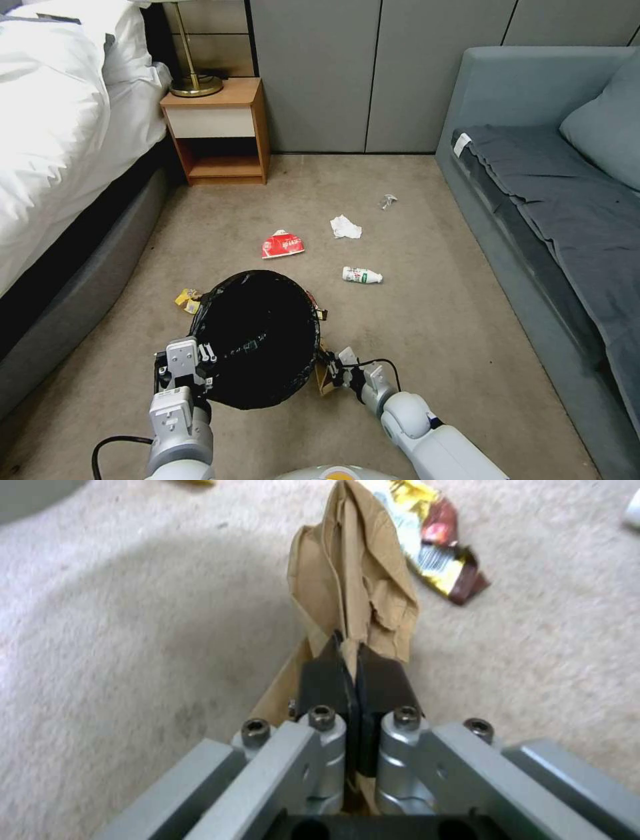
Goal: Pick up the trash bin, then pick up the garbage from the floor and place it into the trash bin.
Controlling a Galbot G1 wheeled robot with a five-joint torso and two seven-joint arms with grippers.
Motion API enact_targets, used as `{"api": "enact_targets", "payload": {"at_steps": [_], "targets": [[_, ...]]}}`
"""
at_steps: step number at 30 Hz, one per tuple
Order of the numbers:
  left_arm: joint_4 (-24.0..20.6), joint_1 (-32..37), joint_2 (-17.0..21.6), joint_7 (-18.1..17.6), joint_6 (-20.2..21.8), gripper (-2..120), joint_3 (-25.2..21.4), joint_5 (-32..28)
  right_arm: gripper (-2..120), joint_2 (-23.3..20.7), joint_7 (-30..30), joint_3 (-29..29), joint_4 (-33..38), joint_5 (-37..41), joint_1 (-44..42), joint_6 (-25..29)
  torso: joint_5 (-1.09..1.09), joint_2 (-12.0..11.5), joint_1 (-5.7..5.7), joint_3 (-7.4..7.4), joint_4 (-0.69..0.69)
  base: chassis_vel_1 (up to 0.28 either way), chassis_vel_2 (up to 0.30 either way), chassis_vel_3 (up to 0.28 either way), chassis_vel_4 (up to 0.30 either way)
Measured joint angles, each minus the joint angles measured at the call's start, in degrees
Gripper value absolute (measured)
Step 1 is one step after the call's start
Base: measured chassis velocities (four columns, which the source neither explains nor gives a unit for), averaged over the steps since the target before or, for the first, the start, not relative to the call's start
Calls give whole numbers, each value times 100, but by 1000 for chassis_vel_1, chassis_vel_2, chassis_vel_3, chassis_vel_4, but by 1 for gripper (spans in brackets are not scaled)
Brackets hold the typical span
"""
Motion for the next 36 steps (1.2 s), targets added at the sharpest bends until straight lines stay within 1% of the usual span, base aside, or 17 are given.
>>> {"api": "enact_targets", "payload": {"at_steps": [5, 7, 8, 11, 12, 13, 16, 17, 20, 21, 24, 26, 27, 29, 32, 33, 36], "targets": [[-11, 17, 22, 2, 1, 1, -12, -6, 0, 10, 20, 192, 240, 9, -79, 57, 0, 0, 0, 0, 1, 0, 0, 0, 0], [-33, 12, 48, 2, 5, 1, -56, -47, 0, 66, 140, 584, 921, 358, -222, 76, 1, 0, 0, 0, 2, 0, 0, 0, 0], [-33, 12, 48, 2, 5, 1, -56, -47, 0, 66, 140, 584, 921, 358, -222, 76, 1, 0, 0, 0, 2, 0, 0, 0, 0], [-20, 5, 61, 2, 6, 1, -61, -56, 0, -36, 202, 901, 1897, 624, -426, 121, 0, 0, 0, 0, 0, 0, 0, 0, 0], [-7, 2, 61, 2, 6, 1, -58, -59, 0, -58, 205, 969, 2121, 663, -467, 133, 0, 0, 0, 0, 0, 0, 0, 0, 0], [-7, 2, 61, 2, 6, 1, -58, -59, 0, -58, 205, 969, 2121, 663, -467, 133, 0, 0, 0, 0, 0, 0, 0, 0, 0], [26, -1, 64, 2, 6, 1, -38, -63, 0, -124, 202, 1237, 3194, 866, -580, 272, -1, 0, 0, 0, 0, 0, 0, 0, 0], [26, -1, 64, 2, 6, 1, -38, -63, 0, -124, 202, 1237, 3194, 866, -580, 272, -1, 0, 0, 0, 0, 0, 0, 0, 0], [32, -1, 76, 2, 6, 1, -30, -64, 0, -155, 136, 1369, 3870, 991, -610, 381, 0, 0, 0, 0, 0, 0, 0, 0, 0], [32, -1, 76, 2, 6, 1, -30, -64, 0, -155, 136, 1369, 3870, 991, -610, 381, 0, 0, 0, 0, 0, 0, 0, 0, 0], [36, -2, 88, 1, 6, 1, -31, -65, 0, -205, 34, 1391, 4487, 1135, -602, 488, 0, 0, 0, 0, 0, 0, 0, 0, 0], [36, -2, 88, 1, 6, 1, -31, -65, 0, -205, 34, 1391, 4487, 1135, -602, 488, 0, 0, 0, 0, 0, 0, 0, 0, 0], [51, -4, 95, 1, 7, 1, -31, -67, 0, -255, -105, 1354, 4946, 1263, -595, 559, 0, 0, 0, 0, 1, 0, 0, 0, 0], [56, -5, 95, 1, 7, 1, -31, -67, 0, -267, -149, 1335, 5055, 1291, -600, 575, 0, 0, 0, 0, 1, 0, 0, 0, 0], [80, -14, 95, -1, 6, 1, -17, -67, 0, -392, -450, 1126, 5621, 1408, -786, 655, 1, 0, 0, 0, 1, 0, 0, 0, 0], [80, -14, 95, -1, 6, 1, -17, -67, 0, -392, -450, 1126, 5621, 1408, -786, 655, 1, 0, 0, 0, 1, 0, 0, 0, 0], [111, -40, 94, -1, 7, 1, 12, -67, 0, -679, -584, 643, 5786, 1335, -1217, 718, 0, 0, 0, 0, -1, 0, 0, 0, 0]]}}
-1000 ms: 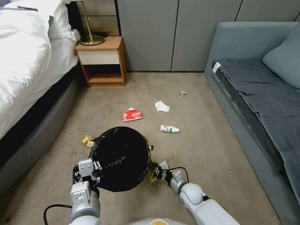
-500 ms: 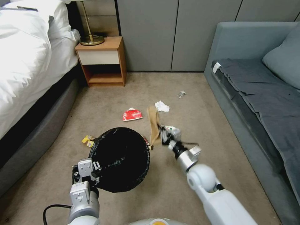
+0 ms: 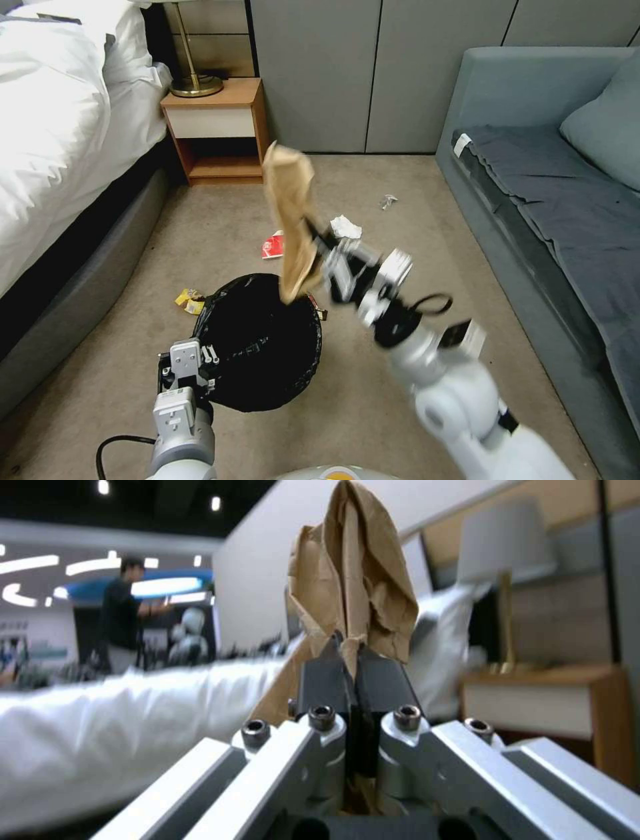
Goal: Pick up the trash bin, then pick up the garbage from the floor and place it into the trash bin.
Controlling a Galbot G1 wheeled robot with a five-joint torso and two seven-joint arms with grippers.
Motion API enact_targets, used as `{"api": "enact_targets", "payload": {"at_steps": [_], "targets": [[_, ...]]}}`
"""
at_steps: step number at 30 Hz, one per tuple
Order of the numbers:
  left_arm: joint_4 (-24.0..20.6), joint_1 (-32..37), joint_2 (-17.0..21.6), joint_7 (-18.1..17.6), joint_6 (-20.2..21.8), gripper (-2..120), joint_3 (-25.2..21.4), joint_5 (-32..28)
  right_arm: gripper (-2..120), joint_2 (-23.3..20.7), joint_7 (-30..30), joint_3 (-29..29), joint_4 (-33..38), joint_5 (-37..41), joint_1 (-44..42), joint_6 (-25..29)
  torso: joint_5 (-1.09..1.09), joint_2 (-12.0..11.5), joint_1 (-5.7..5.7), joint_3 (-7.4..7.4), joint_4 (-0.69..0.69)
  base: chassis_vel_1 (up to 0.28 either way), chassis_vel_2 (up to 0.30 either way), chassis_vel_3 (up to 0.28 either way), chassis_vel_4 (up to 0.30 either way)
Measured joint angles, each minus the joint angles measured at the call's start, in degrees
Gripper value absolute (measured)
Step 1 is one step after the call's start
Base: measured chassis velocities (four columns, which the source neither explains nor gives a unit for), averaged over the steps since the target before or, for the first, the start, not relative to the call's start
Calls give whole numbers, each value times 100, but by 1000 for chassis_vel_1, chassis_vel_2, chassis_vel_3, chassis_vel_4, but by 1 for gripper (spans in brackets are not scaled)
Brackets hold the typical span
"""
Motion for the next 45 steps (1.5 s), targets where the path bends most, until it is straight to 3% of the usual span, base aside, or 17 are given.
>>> {"api": "enact_targets", "payload": {"at_steps": [4, 10, 25, 30, 35, 42, 45], "targets": [[31, -15, -3, 0, 0, 1, 47, 3, 0, -265, 1, -566, -573, -495, -235, 196, 1, 0, 0, 0, 1, 0, 0, 0, 0], [32, -7, -21, 0, -1, 1, 99, 38, 0, -196, 54, -983, -1383, -818, -264, 308, 1, 0, 0, 0, 1, 0, 0, 0, 0], [-95, 86, 6, 0, -7, 1, 94, 37, 0, 67, 116, -931, -2051, -812, 24, 376, 0, -1, 0, 0, 1, 0, 0, 0, 0], [-100, 93, 9, 0, -7, 1, 94, 41, 22, 23, 117, -946, -2002, -834, 32, 343, 0, 0, 0, 0, 1, 0, 0, 0, 0], [-100, 90, 7, 0, -7, 1, 98, 44, 34, 1, 119, -910, -1948, -822, 68, 330, 0, 0, 0, 0, 1, 0, 0, 0, 0], [-100, 71, 0, 0, -7, 1, 99, 47, 64, 23, 130, -787, -1804, -733, 202, 294, 1, 0, 0, 0, 2, 0, 0, 0, 0], [-93, 61, -4, 1, -7, 1, 99, 47, 71, -23, 131, -788, -1757, -724, 208, 282, 1, 0, 0, 0, 1, 0, 0, 0, 0]]}}
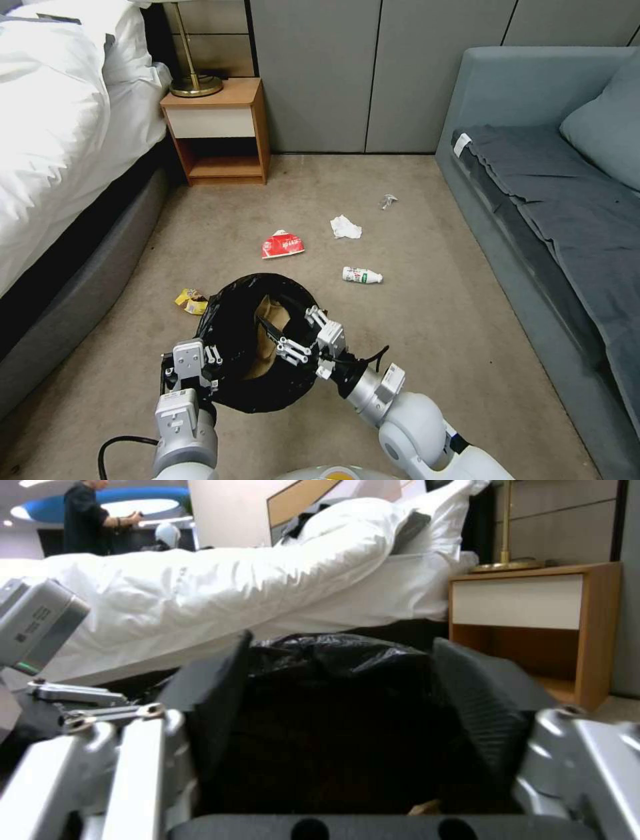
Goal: Pick up the trash bin, then pick up the garbage from the floor and place it into the trash bin.
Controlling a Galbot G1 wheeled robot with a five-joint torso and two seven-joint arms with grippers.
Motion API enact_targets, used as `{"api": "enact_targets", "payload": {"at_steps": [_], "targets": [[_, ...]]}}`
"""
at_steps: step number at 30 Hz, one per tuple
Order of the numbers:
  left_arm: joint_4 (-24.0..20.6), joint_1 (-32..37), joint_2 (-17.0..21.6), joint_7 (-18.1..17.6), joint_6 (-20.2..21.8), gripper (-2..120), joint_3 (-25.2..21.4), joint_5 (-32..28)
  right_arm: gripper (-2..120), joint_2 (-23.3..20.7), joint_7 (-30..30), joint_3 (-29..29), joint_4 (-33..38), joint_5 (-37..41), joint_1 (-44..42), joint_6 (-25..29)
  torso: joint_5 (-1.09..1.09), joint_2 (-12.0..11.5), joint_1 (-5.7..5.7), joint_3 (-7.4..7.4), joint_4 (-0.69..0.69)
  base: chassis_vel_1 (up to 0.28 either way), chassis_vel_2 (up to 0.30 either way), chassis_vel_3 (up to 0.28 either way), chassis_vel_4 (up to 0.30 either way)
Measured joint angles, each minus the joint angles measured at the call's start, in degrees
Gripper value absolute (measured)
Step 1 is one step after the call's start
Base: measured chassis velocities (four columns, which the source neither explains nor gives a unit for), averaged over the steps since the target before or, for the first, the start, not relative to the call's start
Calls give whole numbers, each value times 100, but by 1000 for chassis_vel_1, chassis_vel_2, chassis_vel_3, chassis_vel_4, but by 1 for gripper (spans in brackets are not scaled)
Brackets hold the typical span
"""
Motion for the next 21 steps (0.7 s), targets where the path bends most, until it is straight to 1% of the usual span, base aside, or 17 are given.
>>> {"api": "enact_targets", "payload": {"at_steps": [1, 2, 3, 4, 5, 8, 9, 11, 12, 13, 15, 16, 17, 18, 19, 20, 21], "targets": [[10, -6, -1, 1, 0, 1, 0, 1, 80, -45, 0, -9, 40, -4, -14, -2, 0, 0, 0, 0, 0, 0, 0, 0, 0], [10, -6, -1, 1, 0, 1, 0, 1, 80, -45, 0, -9, 40, -4, -14, -2, 0, 0, 0, 0, 0, 0, 0, 0, 0], [16, -11, -1, 1, 0, 1, 0, 1, 82, -65, 0, -13, 73, -14, -28, -2, 0, 0, 0, 0, 0, 0, 0, 0, 0], [23, -23, -1, 1, 3, 1, -1, 2, 89, -88, 0, -12, 132, -31, -41, -1, 0, 0, 0, 0, 0, 0, 0, 0, 0], [23, -23, -1, 1, 3, 1, -1, 2, 89, -88, 0, -12, 132, -31, -41, -1, 0, 0, 0, 0, 0, 0, 0, 0, 0], [58, -46, -2, 2, 9, 1, -7, 2, 102, -156, 86, 54, 484, -78, -67, 8, 0, 0, 0, 0, 0, 0, 0, 0, 0], [58, -46, -2, 2, 9, 1, -7, 2, 102, -156, 86, 54, 484, -78, -67, 8, 0, 0, 0, 0, 0, 0, 0, 0, 0], [85, -58, -4, 2, 11, 1, -14, 3, 106, -199, 225, 166, 860, -134, -121, 13, 0, 0, 0, 0, 1, 0, 0, 0, 0], [123, -77, -7, 2, 11, 1, -28, 4, 109, -224, 420, 301, 1286, -197, -228, 3, 0, 0, 0, 0, 1, 0, 0, 0, 0], [123, -77, -7, 2, 11, 1, -28, 4, 109, -224, 420, 301, 1286, -197, -228, 3, 0, 0, 0, 0, 1, 0, 0, 0, 0], [179, -104, -10, 3, 11, 1, -48, 9, 113, -200, 785, 578, 1832, -322, -448, -48, -1, 0, 0, 0, 0, 0, 0, 0, 0], [217, -122, -13, 3, 10, 1, -64, 11, 114, -113, 1061, 806, 2080, -490, -646, -58, -1, 0, 0, 0, 0, 0, 0, 0, 0], [217, -122, -13, 3, 10, 1, -64, 11, 114, -113, 1061, 806, 2080, -490, -646, -58, -1, 0, 0, 0, 0, 0, 0, 0, 0], [236, -132, -13, 4, 6, 1, -77, 12, 114, -20, 1264, 970, 2179, -657, -790, -40, -1, 0, 0, 0, 0, 0, 0, 0, 0], [257, -144, -14, 3, 0, 1, -101, 12, 114, 151, 1724, 1204, 2270, -1006, -1049, -36, 1, 0, 0, 0, 1, 0, 0, 0, 0], [257, -144, -14, 3, 0, 1, -101, 12, 114, 151, 1724, 1204, 2270, -1006, -1049, -36, 1, 0, 0, 0, 1, 0, 0, 0, 0], [272, -154, -8, 3, -6, 1, -133, 3, 114, 302, 2243, 1370, 2317, -1248, -1384, -49, 0, 0, 0, 0, -1, 0, 0, 0, 0]]}}
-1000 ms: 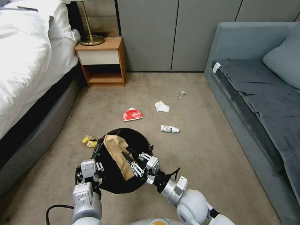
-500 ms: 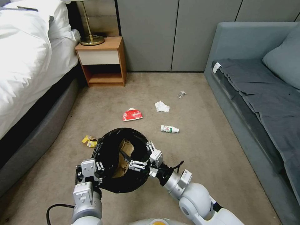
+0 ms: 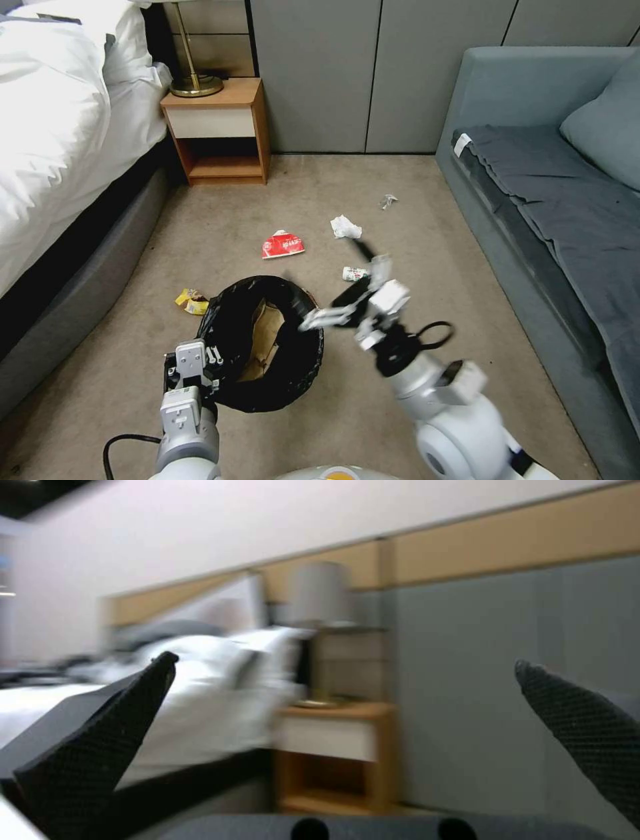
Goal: Pick up the trash bin, then pick up the garbage from the floor and place it into the trash bin.
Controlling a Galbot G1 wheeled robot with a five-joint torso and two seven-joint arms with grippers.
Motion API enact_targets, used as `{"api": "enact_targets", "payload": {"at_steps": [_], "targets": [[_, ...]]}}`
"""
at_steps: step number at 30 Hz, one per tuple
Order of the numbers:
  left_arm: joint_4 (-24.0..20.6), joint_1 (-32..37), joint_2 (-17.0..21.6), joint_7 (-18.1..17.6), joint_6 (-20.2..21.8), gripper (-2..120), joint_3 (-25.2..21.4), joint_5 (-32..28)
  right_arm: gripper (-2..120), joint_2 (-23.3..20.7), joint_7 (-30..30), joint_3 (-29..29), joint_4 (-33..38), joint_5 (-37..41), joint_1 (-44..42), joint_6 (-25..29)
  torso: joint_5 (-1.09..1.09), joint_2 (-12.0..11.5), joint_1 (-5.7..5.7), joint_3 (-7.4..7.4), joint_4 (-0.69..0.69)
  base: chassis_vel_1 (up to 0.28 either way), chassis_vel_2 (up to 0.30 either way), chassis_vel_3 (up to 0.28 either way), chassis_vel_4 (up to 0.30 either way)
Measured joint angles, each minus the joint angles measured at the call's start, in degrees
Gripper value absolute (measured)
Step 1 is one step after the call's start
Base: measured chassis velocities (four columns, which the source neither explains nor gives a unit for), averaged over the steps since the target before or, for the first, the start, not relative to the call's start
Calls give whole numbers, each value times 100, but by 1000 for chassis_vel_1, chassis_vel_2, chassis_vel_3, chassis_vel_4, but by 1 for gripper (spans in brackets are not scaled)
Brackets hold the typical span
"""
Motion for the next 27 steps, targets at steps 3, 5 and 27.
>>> {"api": "enact_targets", "payload": {"at_steps": [3, 5, 27], "targets": [[8, -16, 10, 0, -4, 1, -28, -35, 114, 137, 341, 150, -19, -137, -356, 71, 1, 0, 0, 0, -1, 0, 0, 0, 0], [10, -47, 11, 0, -4, 1, -43, -74, 111, 282, 403, 379, -209, -325, -653, 366, 0, 0, 0, 0, 0, 0, 0, 0, 0], [-41, -87, 71, -7, 19, 1, -128, -203, 100, 473, 142, 1138, -1119, -486, -733, 979, -1, 0, -1, 0, 1, 0, 0, 0, 0]]}}
